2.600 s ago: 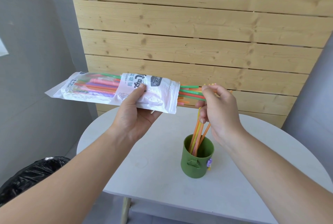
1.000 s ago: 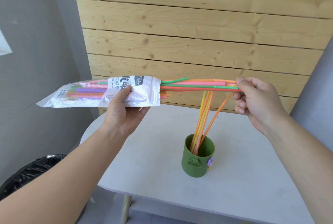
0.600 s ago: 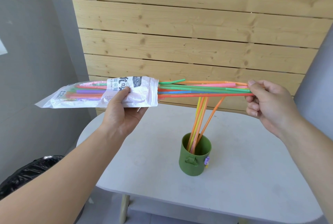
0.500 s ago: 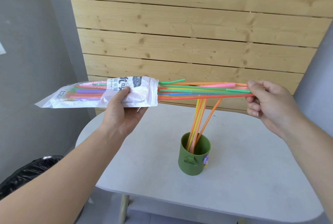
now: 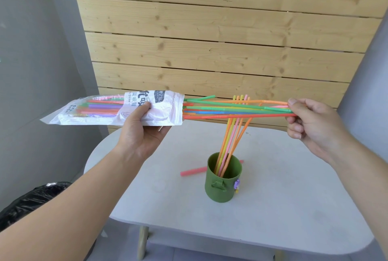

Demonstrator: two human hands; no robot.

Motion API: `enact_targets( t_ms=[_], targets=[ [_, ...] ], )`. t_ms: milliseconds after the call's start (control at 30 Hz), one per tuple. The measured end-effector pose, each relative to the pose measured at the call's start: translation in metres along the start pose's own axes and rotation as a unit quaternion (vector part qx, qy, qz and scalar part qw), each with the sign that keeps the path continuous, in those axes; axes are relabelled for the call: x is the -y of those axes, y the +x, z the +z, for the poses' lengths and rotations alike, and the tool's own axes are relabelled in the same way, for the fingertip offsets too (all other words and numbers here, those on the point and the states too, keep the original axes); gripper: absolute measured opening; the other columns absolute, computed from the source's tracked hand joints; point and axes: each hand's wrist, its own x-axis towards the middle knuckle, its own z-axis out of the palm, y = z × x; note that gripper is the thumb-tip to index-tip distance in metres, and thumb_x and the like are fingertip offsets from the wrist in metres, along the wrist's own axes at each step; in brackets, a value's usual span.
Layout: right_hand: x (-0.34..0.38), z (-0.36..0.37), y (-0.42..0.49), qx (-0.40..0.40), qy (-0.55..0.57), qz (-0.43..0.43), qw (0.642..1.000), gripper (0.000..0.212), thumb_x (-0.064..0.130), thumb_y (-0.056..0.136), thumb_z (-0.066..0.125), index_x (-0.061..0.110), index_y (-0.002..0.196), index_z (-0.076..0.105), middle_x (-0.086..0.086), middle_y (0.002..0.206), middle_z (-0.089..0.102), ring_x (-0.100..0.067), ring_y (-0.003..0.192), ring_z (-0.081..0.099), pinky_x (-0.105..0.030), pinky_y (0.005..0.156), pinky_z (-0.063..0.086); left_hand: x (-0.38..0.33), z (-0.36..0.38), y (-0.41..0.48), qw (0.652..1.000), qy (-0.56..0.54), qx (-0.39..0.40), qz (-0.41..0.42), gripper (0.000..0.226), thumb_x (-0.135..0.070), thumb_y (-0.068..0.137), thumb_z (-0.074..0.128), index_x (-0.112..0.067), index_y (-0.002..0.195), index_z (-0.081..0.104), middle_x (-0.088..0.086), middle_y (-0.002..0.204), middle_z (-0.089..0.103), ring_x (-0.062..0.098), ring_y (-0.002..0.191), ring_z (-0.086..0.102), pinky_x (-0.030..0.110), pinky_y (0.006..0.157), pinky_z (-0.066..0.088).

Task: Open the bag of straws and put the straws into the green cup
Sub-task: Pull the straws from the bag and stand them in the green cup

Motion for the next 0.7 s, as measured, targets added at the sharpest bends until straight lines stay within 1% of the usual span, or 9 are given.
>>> enact_targets(
  t_ms=[133, 267, 400, 500, 533, 633, 700],
  targets=[
    [0.003, -0.002, 0.001, -0.004, -0.004, 0.0, 1.0, 0.017, 0.018, 0.104, 0.053, 0.011, 0.09, 0.059, -0.005, 0.067, 0.044, -0.008, 0.041, 0.033, -0.02, 0.037, 0.031, -0.002, -0.004, 0.002, 1.0, 0.001, -0.002, 0.002, 0.006, -0.011, 0.102, 0.064, -0.012, 0.103, 0.069, 0.011, 0.132, 0.074, 0.03, 0.123, 0.073, 0.054, 0.106, 0.056],
    [0.01, -0.02, 0.003, -0.005, -0.015, -0.001, 1.0, 0.016, 0.018, 0.104, 0.053, 0.011, 0.091, 0.058, -0.006, 0.068, 0.042, -0.007, 0.04, 0.032, -0.019, 0.037, 0.03, -0.007, -0.011, 0.005, 1.0, 0.0, -0.007, 0.011, 0.013, -0.011, 0.102, 0.063, -0.012, 0.115, 0.067, 0.014, 0.135, 0.073, 0.032, 0.123, 0.073, 0.056, 0.107, 0.055],
    [0.018, -0.043, 0.004, 0.027, -0.076, 0.0, 0.997, 0.016, 0.02, 0.103, 0.055, 0.009, 0.094, 0.058, -0.008, 0.068, 0.043, -0.007, 0.039, 0.032, -0.019, 0.036, 0.03, -0.007, -0.016, 0.005, 1.0, 0.006, -0.004, 0.015, 0.02, -0.011, 0.102, 0.063, -0.012, 0.122, 0.066, 0.014, 0.136, 0.073, 0.032, 0.123, 0.072, 0.056, 0.108, 0.055],
    [0.024, -0.055, 0.002, 0.057, -0.121, -0.003, 0.991, 0.02, 0.028, 0.094, 0.062, 0.008, 0.09, 0.062, -0.008, 0.062, 0.046, -0.009, 0.038, 0.033, -0.02, 0.035, 0.033, -0.003, -0.015, 0.004, 1.0, 0.005, 0.002, 0.01, 0.025, -0.011, 0.102, 0.064, -0.01, 0.127, 0.065, 0.015, 0.138, 0.072, 0.033, 0.124, 0.072, 0.058, 0.109, 0.053],
    [0.025, -0.058, 0.001, 0.064, -0.14, -0.005, 0.988, 0.02, 0.028, 0.094, 0.062, 0.008, 0.088, 0.063, -0.008, 0.061, 0.047, -0.009, 0.038, 0.034, -0.021, 0.035, 0.033, -0.001, -0.014, 0.003, 1.0, 0.005, 0.004, 0.007, 0.025, -0.011, 0.102, 0.064, -0.01, 0.127, 0.065, 0.015, 0.138, 0.072, 0.033, 0.124, 0.072, 0.058, 0.109, 0.053],
    [0.026, -0.062, 0.001, 0.07, -0.203, -0.011, 0.977, 0.021, 0.02, 0.101, 0.058, 0.008, 0.085, 0.064, -0.009, 0.061, 0.048, -0.011, 0.039, 0.034, -0.022, 0.035, 0.035, 0.005, -0.01, 0.001, 1.0, 0.011, 0.009, 0.002, 0.023, -0.011, 0.101, 0.064, -0.01, 0.125, 0.065, 0.015, 0.138, 0.072, 0.033, 0.125, 0.071, 0.057, 0.109, 0.054],
    [0.027, -0.062, 0.0, 0.078, -0.24, -0.017, 0.968, 0.021, 0.019, 0.101, 0.058, 0.008, 0.085, 0.066, -0.007, 0.058, 0.05, -0.012, 0.04, 0.034, -0.023, 0.036, 0.037, 0.008, -0.007, -0.001, 1.0, 0.016, 0.016, -0.002, 0.022, -0.011, 0.102, 0.063, -0.01, 0.124, 0.065, 0.014, 0.139, 0.071, 0.032, 0.125, 0.071, 0.055, 0.109, 0.054]
  ],
)
